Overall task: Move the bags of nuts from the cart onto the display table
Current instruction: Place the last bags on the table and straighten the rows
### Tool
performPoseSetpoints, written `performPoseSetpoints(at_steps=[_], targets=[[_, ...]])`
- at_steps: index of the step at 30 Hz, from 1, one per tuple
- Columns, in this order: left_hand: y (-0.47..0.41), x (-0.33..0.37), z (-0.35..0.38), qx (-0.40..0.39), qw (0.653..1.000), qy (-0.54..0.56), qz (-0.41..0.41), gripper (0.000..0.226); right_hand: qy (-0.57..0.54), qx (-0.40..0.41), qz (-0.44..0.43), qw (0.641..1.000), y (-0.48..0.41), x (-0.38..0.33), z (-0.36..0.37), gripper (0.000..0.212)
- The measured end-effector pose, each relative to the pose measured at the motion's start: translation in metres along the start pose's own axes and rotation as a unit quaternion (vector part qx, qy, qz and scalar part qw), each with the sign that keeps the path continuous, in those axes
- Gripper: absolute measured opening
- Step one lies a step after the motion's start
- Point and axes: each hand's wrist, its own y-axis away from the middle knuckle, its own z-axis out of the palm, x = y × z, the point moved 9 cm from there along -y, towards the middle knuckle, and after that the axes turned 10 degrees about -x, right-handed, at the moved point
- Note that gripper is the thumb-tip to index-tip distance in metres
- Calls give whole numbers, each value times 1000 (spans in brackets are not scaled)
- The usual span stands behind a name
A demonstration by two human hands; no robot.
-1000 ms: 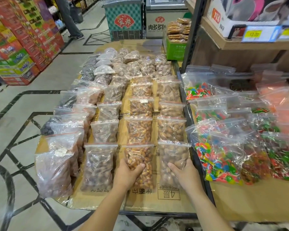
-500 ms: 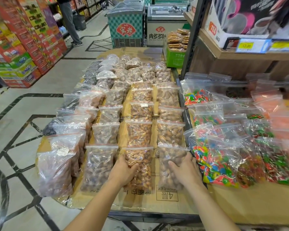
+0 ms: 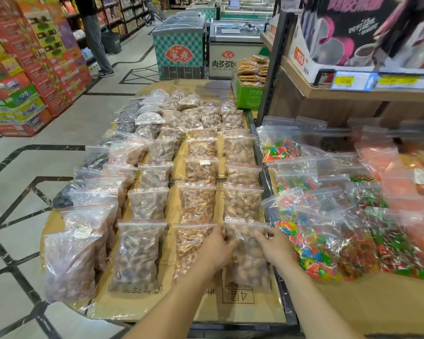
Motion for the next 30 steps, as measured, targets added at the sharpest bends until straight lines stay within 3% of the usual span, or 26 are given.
performPoseSetpoints(at_steps=[6,17,20,22,26,30], targets=[[-6,-6,28,13,1000,10,-25,61,31,-2,-26,999,0,-3,-2,37],[-1,-5,21,74,996,-26,-34,43,59,-51,-42,996,-4,-10,-5,49],[-8,8,5,114,992,-44,-39,64,69,-43,-35,996,-10,-13,-15,48],[-14,18,-5,121,991,-41,-36,72,76,-38,-36,996,-19,-15,-21,35],[-32,36,-20,115,993,-8,-6,77,45,-34,-47,997,-30,-28,-29,68],[-51,44,-27,91,996,2,-15,67,36,-31,-52,998,-40,-46,-29,67]])
